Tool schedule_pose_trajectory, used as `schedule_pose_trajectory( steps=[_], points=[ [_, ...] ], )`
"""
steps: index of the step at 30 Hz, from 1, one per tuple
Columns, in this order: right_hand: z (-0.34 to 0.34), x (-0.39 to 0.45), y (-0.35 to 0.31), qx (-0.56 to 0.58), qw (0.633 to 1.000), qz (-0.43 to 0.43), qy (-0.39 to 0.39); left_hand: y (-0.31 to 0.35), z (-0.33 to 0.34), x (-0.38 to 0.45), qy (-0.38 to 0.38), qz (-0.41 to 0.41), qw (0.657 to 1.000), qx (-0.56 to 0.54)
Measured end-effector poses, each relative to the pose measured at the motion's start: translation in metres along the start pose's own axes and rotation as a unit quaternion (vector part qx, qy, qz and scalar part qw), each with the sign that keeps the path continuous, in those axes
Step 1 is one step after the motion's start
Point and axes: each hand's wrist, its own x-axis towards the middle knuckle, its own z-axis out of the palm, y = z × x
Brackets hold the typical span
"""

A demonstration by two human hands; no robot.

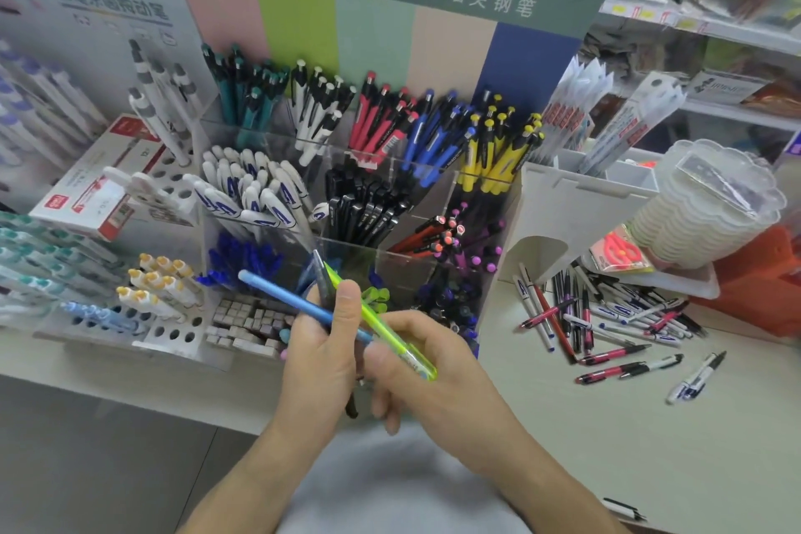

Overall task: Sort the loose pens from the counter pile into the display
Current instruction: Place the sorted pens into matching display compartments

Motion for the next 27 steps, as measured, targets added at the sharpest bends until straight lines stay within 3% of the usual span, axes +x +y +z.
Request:
schedule_pose_trajectory(
  steps=[3,6,8,10,12,14,16,18,22,25,27],
  points=[
    [0.002,0.001,0.002,0.002,0.998,-0.014,0.068,-0.005,-0.006,-0.002,0.006,-0.051,0.997,-0.050],
    [-0.001,0.003,0.001,0.017,0.992,-0.009,0.121,-0.011,-0.022,-0.002,-0.035,-0.063,0.987,-0.141],
    [-0.006,0.001,-0.002,0.032,0.987,-0.010,0.154,-0.011,-0.037,-0.002,0.007,-0.047,0.988,-0.148],
    [-0.008,0.000,-0.003,-0.027,0.980,-0.042,0.191,-0.012,-0.053,-0.005,0.127,0.039,0.990,-0.039],
    [-0.008,0.001,-0.005,-0.139,0.966,-0.079,0.205,-0.007,-0.060,-0.010,0.193,0.215,0.950,0.117],
    [-0.003,0.006,-0.005,-0.210,0.956,-0.095,0.184,-0.009,-0.064,-0.011,0.106,0.366,0.894,0.236],
    [0.005,0.012,-0.008,-0.222,0.959,-0.089,0.149,-0.014,-0.065,0.000,0.007,0.416,0.843,0.340],
    [0.013,0.018,-0.015,-0.195,0.970,-0.077,0.120,-0.012,-0.064,0.014,-0.012,0.433,0.816,0.382],
    [0.014,0.029,-0.031,-0.218,0.966,-0.080,0.113,-0.006,-0.068,0.034,0.013,0.405,0.851,0.334],
    [0.000,0.033,-0.044,-0.262,0.941,-0.109,0.183,0.004,-0.072,0.040,0.118,0.285,0.917,0.252],
    [-0.007,0.034,-0.052,-0.279,0.936,-0.094,0.193,0.007,-0.073,0.047,0.176,0.217,0.932,0.229]
  ],
)
